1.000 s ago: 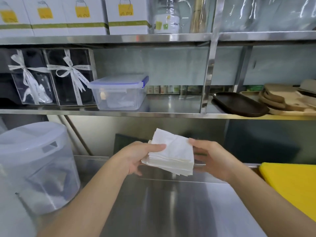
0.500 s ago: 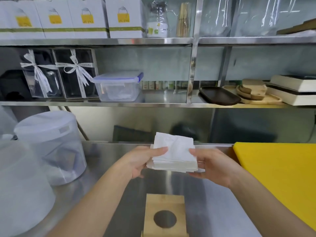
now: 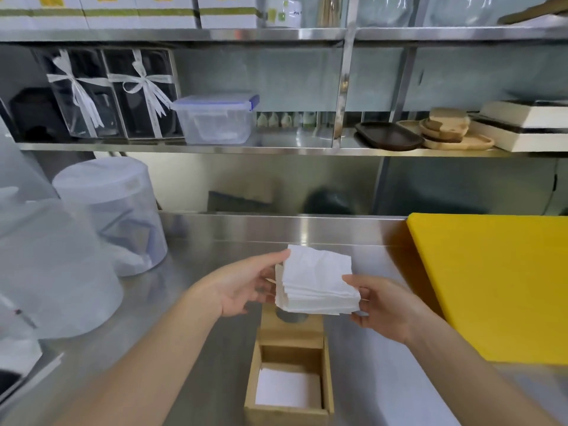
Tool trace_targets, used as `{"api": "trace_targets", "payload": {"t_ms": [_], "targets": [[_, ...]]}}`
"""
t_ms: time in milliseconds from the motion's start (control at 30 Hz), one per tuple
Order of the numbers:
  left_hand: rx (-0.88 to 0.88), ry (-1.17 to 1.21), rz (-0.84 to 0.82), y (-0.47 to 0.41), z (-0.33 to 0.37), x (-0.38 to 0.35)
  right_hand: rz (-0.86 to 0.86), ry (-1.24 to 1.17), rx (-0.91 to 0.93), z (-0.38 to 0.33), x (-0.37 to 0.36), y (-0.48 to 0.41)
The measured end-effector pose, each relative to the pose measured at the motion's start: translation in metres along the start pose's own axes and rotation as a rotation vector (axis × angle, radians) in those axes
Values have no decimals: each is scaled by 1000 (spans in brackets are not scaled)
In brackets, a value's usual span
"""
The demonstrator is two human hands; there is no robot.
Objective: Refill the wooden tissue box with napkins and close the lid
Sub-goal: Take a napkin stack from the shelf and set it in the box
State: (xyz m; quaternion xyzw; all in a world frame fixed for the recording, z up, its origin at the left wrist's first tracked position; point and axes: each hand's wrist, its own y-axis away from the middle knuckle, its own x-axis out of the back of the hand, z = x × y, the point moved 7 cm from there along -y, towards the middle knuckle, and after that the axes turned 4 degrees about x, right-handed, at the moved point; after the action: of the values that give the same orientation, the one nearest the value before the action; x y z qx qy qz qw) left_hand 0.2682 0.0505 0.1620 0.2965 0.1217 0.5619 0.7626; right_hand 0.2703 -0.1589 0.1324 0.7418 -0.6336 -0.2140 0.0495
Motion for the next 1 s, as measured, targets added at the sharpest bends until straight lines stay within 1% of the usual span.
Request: {"api": "trace_targets", "payload": {"t_ms": [167, 333, 467, 600, 800, 867, 1000], "targets": [[-25, -26, 34, 15, -18, -13, 11, 6, -53, 26, -3, 19], [-64, -119, 65, 18, -33, -16, 3, 44, -57, 44, -5, 33], [-22, -141, 65, 21, -50, -17, 6, 38, -85, 59, -6, 42], [22, -102, 104, 23, -60, -15, -3, 51, -103, 67, -11, 47], [27, -49, 110, 23, -71, -9, 9, 144, -131, 72, -15, 54], [30, -47, 113, 23, -73, -7, 30, 148, -130, 72, -16, 54], [42, -24, 106, 21, -77, -5, 18, 174, -125, 69, -19, 54]]}}
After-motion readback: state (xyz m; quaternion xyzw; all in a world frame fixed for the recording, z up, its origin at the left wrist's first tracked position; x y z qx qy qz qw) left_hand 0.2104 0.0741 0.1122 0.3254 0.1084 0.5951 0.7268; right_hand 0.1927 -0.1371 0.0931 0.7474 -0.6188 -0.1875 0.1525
